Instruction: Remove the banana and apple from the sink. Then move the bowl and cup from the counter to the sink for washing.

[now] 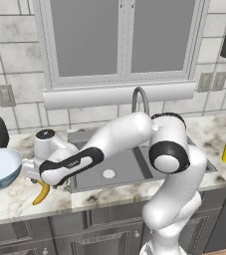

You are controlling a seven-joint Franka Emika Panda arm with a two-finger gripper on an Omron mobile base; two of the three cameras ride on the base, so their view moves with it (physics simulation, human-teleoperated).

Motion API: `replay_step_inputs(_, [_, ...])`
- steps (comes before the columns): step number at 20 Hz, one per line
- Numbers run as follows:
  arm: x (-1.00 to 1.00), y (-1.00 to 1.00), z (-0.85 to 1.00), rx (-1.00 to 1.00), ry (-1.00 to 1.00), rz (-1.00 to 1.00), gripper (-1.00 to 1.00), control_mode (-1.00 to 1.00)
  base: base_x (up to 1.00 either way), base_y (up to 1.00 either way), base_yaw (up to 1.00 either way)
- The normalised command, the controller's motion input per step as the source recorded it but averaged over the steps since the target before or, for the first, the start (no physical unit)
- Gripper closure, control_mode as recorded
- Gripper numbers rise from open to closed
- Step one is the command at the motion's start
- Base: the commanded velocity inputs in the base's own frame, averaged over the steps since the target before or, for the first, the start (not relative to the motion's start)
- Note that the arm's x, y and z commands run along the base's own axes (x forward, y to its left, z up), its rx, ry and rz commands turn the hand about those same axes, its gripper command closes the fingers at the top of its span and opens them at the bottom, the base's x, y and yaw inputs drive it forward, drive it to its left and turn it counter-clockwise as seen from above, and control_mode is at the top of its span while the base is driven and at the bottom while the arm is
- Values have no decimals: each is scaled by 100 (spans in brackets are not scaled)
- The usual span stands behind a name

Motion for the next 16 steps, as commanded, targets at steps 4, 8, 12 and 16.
replay_step_inputs(4, [-8, -15, 20, 0, 0, 0, -100, -100, 0, 0, 0])
replay_step_inputs(8, [-6, -10, 20, 0, 0, 0, -100, -100, 0, 0, 0])
replay_step_inputs(12, [-5, -4, 23, 0, 0, 0, -100, -100, 0, 0, 0])
replay_step_inputs(16, [-4, 0, 27, 0, 0, 0, -100, -100, 0, 0, 0])
